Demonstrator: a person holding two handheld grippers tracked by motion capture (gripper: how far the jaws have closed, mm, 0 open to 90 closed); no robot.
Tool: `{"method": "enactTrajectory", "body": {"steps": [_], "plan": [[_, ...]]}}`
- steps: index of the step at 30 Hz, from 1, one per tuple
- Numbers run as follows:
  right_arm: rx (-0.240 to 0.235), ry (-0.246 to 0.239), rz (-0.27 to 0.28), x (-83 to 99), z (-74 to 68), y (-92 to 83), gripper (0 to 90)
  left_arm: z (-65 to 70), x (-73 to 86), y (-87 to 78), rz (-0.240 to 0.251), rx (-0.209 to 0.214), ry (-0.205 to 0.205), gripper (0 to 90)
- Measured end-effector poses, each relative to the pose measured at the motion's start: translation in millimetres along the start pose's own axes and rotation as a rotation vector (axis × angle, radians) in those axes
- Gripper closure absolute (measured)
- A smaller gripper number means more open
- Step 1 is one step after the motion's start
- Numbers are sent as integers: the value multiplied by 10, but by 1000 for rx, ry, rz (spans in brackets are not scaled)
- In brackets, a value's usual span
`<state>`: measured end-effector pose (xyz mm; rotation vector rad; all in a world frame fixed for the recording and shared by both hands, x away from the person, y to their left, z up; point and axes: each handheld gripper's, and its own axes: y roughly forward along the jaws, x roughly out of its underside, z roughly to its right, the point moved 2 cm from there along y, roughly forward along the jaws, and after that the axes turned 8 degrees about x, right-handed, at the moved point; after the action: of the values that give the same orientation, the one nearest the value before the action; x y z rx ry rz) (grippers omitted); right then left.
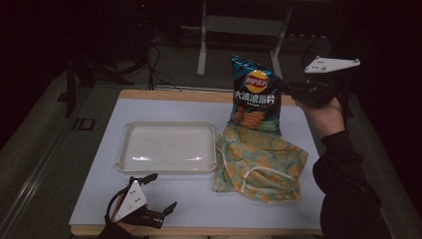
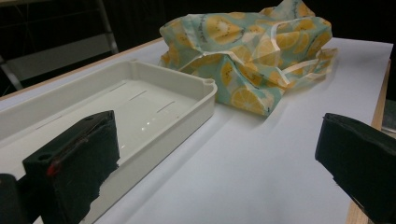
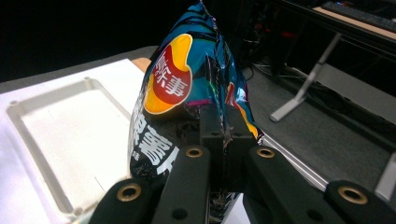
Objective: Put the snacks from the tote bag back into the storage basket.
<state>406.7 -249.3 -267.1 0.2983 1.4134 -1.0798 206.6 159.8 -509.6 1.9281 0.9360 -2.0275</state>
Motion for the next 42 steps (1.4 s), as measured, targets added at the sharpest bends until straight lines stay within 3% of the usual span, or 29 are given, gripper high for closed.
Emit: {"method": "enactTrajectory", "body": {"steps": [14,26,31,37,42], "plan": [[-96,-32,39,-277,-496,392,897,2,6,-4,0,4,6,1],[-202,-47,61,-362,-1011,794,898,11,8,-17,-6,12,20,1],[-228,-51,65,-393,-1153,891,898,15,9,-18,-8,15,23,1],[-279,-9,128,-462,-1370,1019,897,24,9,-20,-8,18,24,1],[-302,33,163,-395,-1533,1156,897,27,10,-26,-8,22,27,1]]}}
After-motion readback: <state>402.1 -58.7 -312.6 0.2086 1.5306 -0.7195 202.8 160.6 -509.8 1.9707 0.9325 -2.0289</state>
